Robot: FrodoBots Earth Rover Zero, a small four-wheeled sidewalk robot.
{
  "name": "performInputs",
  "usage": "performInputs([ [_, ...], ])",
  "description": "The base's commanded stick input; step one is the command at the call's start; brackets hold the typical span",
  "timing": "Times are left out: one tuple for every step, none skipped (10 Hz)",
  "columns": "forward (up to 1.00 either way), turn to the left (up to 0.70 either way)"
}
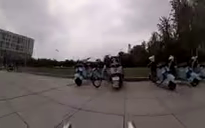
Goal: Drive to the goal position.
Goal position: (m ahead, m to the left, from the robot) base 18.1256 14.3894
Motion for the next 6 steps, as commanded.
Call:
performInputs([
  [0.0,0.7],
  [0.0,0.7],
  [0.0,0.7],
  [0.0,0.7],
  [0.0,0.7],
  [0.0,0.7],
])
